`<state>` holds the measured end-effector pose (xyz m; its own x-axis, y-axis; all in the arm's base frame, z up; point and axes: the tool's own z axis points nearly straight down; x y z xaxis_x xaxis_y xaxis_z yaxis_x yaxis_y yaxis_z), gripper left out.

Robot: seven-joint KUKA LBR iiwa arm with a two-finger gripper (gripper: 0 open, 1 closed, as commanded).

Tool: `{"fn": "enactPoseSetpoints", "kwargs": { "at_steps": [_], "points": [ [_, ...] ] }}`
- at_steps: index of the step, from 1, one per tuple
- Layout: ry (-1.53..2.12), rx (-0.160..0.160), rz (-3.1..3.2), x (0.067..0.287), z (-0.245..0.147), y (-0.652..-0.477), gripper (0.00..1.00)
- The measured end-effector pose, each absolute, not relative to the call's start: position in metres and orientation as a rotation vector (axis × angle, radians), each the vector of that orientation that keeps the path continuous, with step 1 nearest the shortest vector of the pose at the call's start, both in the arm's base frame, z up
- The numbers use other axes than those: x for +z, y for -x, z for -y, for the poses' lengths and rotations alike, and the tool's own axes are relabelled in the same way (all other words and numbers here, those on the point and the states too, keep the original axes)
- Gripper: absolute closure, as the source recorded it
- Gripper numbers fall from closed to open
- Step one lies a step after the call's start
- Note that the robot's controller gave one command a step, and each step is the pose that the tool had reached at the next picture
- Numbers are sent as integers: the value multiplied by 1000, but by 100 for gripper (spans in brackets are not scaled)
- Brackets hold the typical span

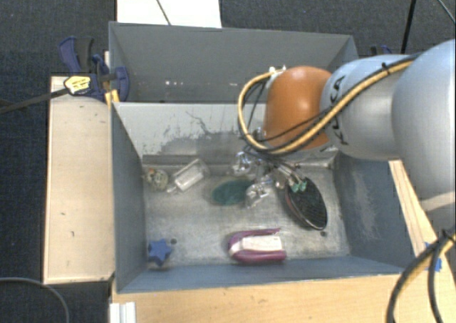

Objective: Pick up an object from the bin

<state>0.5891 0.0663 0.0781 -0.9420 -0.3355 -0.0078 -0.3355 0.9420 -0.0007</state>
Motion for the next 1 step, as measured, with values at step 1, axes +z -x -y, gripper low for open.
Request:
{"fn": "enactPoseSetpoints", "kwargs": {
  "at_steps": [1],
  "points": [
    [702,-1,-3052,216,-70,-574,100]
  ]
}}
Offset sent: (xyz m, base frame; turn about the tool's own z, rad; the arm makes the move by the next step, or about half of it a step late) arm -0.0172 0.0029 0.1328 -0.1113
